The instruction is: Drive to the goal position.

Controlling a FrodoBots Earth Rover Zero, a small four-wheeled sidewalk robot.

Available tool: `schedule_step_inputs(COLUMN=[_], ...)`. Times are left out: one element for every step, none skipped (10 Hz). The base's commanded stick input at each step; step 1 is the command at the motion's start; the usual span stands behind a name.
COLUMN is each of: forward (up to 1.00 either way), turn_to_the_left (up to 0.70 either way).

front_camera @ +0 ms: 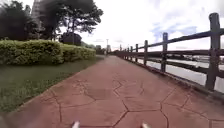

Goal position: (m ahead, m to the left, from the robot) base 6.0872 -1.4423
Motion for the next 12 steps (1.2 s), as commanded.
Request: schedule_step_inputs(forward=[0.70,0.70,0.70,0.70,0.70,0.70,0.70,0.70,0.70,0.70,0.70,0.70], turn_to_the_left=[0.00,0.00,0.00,0.00,0.00,0.00,0.00,0.00,0.00,0.00,0.00,0.00])
